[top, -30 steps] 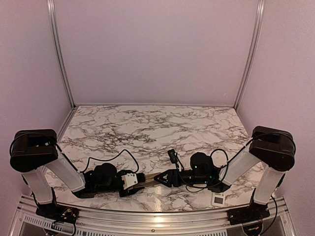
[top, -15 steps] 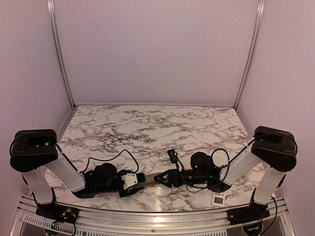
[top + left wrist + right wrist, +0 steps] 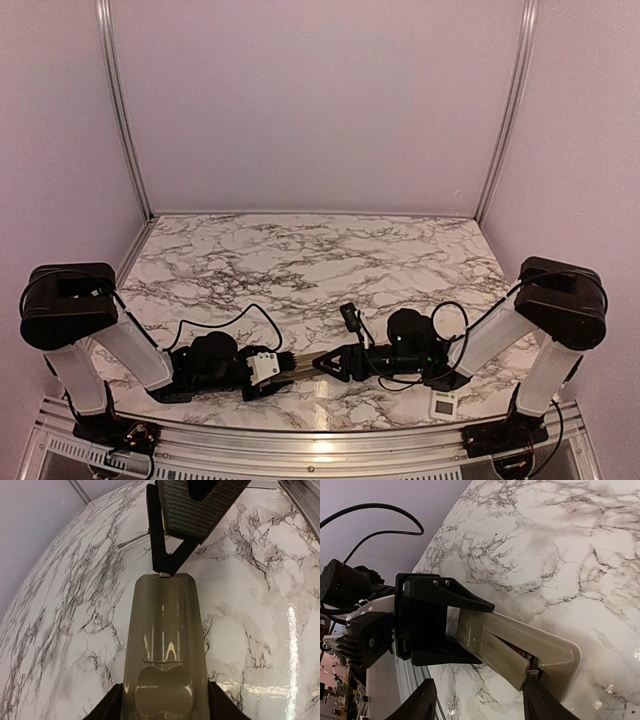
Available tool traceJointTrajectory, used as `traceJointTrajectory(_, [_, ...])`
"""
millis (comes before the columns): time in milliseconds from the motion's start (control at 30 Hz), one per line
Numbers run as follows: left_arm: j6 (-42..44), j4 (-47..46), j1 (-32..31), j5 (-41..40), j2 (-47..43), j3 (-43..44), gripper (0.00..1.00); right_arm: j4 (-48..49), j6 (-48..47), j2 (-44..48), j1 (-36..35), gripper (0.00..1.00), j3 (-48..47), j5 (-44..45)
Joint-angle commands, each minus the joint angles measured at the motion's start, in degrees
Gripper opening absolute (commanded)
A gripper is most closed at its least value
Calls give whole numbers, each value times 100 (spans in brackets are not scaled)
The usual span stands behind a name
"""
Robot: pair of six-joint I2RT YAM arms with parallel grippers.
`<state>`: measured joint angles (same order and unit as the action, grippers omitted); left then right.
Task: Unload the batteries from the remote control
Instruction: Remove the battery cover from the remote control.
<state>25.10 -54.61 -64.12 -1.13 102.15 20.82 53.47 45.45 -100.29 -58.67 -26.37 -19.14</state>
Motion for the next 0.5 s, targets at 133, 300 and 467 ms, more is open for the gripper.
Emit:
traceJointTrajectory(133, [37, -199, -22, 95, -154, 63, 0, -191, -138, 224, -297, 57, -280, -337])
traceJointTrajectory(300, [32, -208, -22, 95, -145, 54, 0, -292, -177, 273, -302, 57, -299, -310])
traceJointTrajectory(467, [29, -208, -22, 93, -143, 62, 0, -307, -194, 290, -311, 56, -290, -306])
